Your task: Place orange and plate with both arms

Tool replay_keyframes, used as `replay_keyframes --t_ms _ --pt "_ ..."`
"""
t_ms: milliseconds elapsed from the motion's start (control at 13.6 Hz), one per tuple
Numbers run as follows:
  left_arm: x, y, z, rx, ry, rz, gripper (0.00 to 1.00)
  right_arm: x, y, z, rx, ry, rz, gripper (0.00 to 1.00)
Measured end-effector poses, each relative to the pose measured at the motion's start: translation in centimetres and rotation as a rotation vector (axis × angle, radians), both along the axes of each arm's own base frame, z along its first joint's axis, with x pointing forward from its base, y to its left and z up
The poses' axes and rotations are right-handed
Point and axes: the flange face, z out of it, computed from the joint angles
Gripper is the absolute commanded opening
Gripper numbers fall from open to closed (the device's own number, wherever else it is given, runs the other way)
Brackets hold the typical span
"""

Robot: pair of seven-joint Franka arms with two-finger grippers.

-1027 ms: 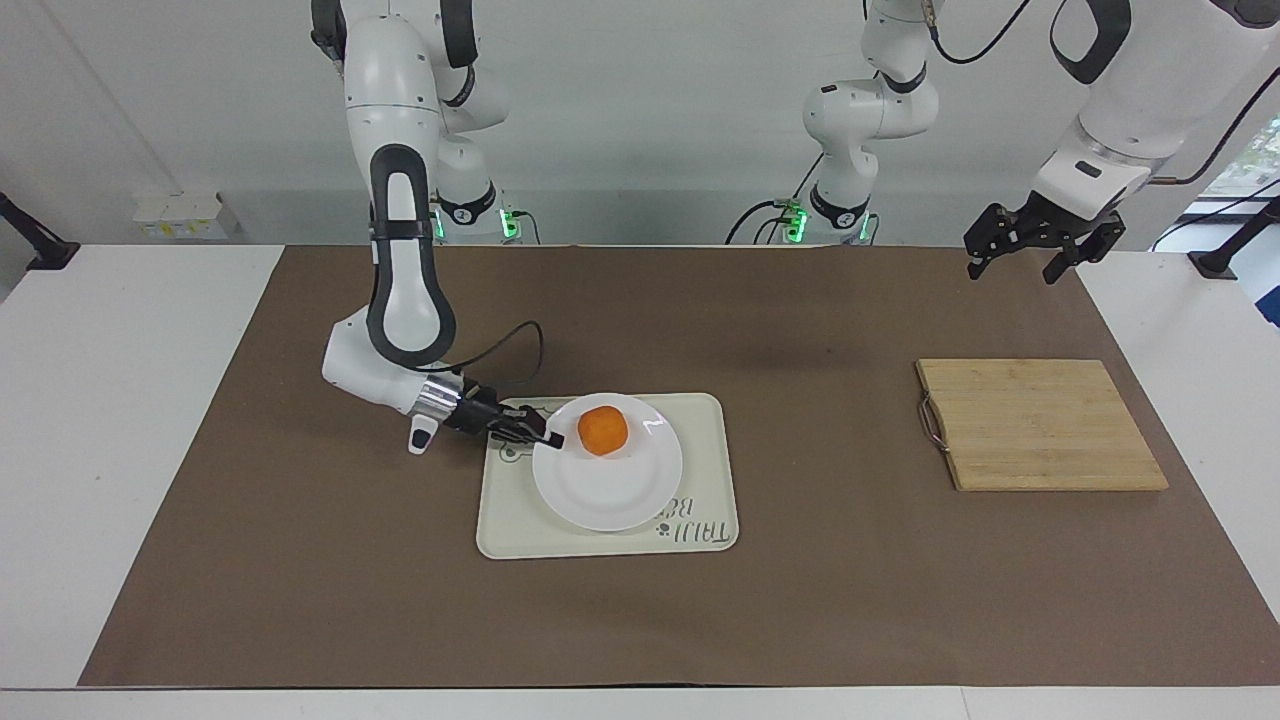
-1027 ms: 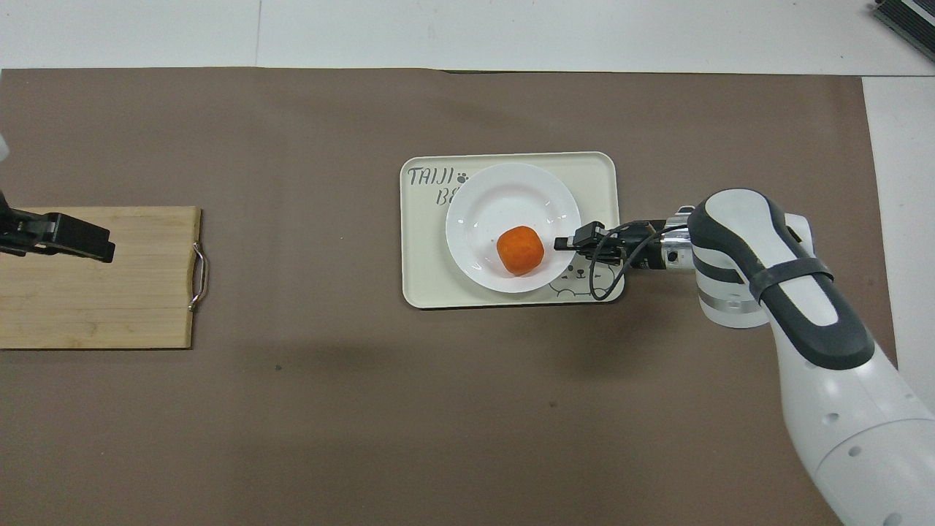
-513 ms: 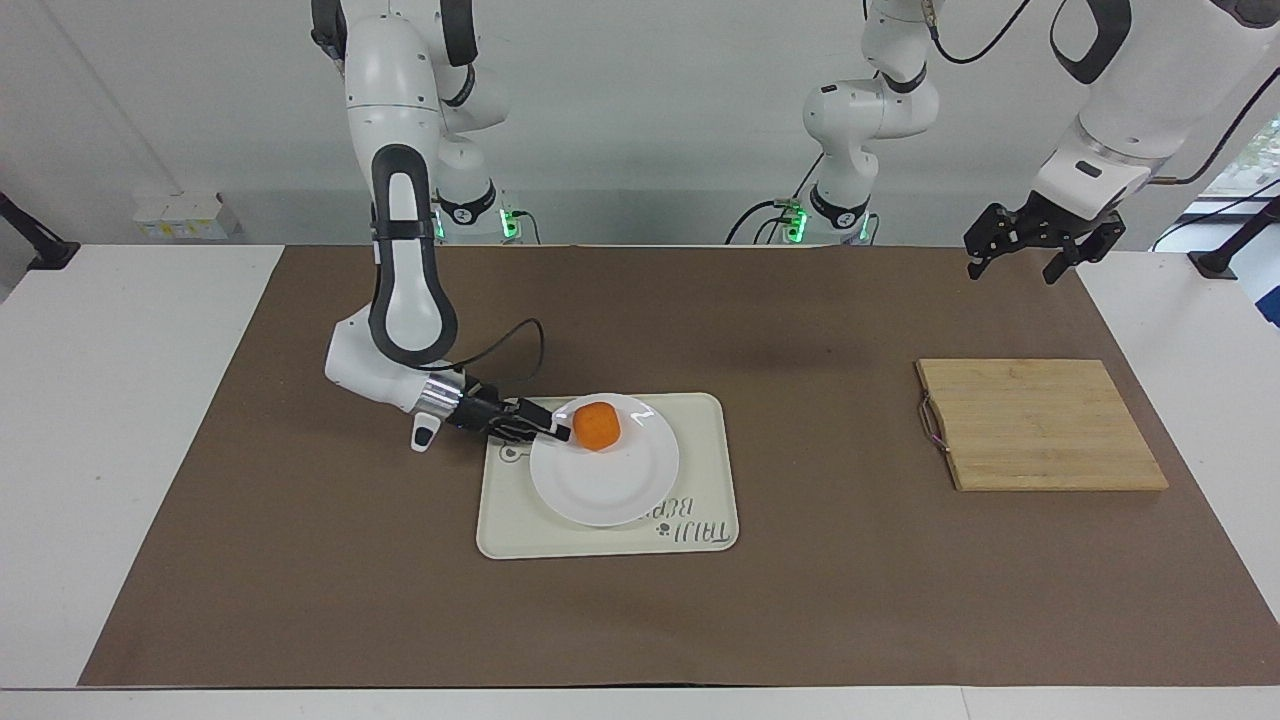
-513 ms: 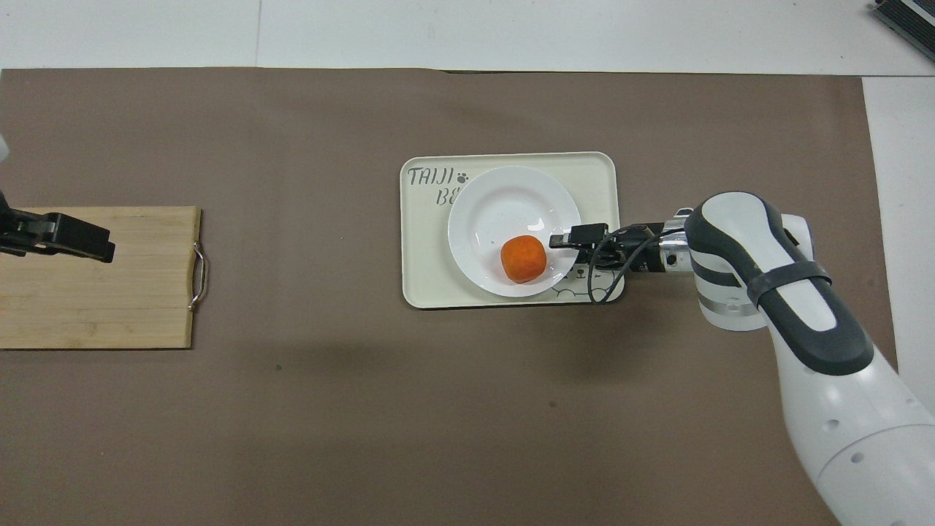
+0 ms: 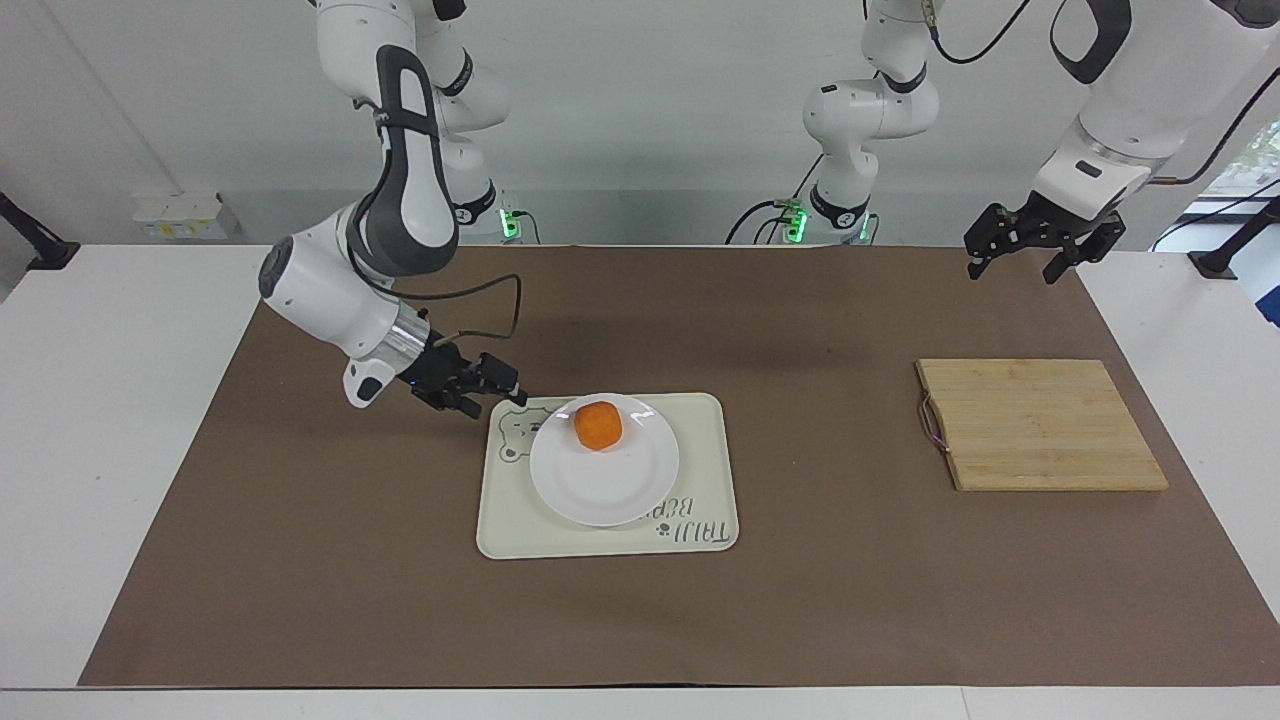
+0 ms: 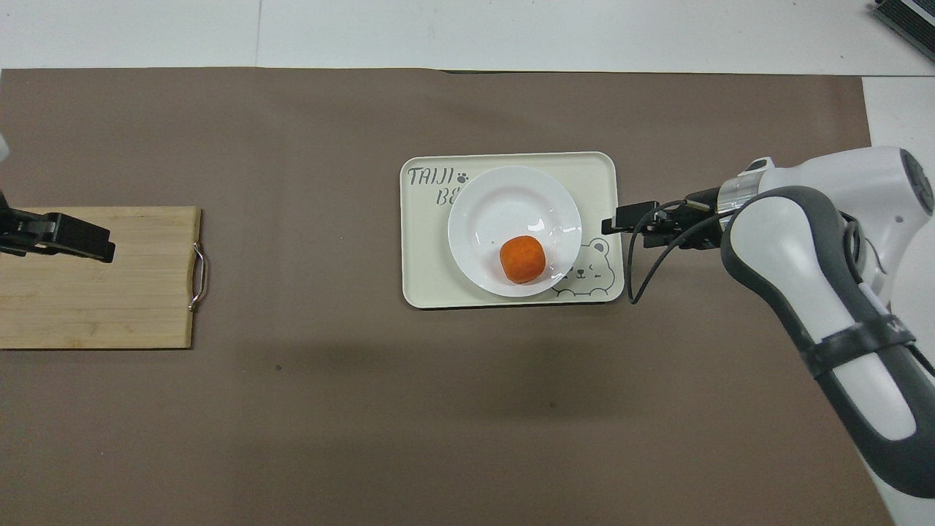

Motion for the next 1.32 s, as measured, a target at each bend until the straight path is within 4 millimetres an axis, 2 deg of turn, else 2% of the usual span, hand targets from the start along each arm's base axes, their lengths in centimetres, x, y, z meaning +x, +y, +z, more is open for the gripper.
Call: replay_keyframes --t_ms 220,440,587,660,807,880,953,1100,1320 --pt "0.0 0.0 0.0 0.000 0.000 0.000 1.00 -1.5 -1.3 4.6 -0.230 -0.023 0.049 1.00" --pt "0.0 0.0 0.0 0.000 0.000 0.000 1.00 -3.4 -3.1 9.3 -0.347 0.035 0.043 1.00" --pt "0.0 0.0 0.0 0.000 0.000 0.000 1.00 -4.3 -6.2 12.4 -0.376 0.082 -0.013 1.00" --pt "0.0 0.0 0.0 0.000 0.000 0.000 1.00 -4.7 -8.2 13.3 -0.384 0.093 -0.041 1.00" --pt "0.0 0.0 0.0 0.000 0.000 0.000 1.00 -5.2 -12.5 13.9 -0.390 0.107 -0.112 1.00" --pt "0.0 0.0 0.0 0.000 0.000 0.000 1.00 -5.3 -13.9 13.9 -0.389 0.111 -0.136 1.00" --pt "0.0 0.0 0.0 0.000 0.000 0.000 1.00 -5.4 -14.5 14.0 -0.392 0.111 -0.141 1.00" --pt "0.0 0.0 0.0 0.000 0.000 0.000 1.00 -5.2 -14.0 15.1 -0.422 0.086 -0.107 1.00" --pt "0.0 0.0 0.0 0.000 0.000 0.000 1.00 -5.6 -13.1 20.0 -0.436 0.072 -0.067 1.00"
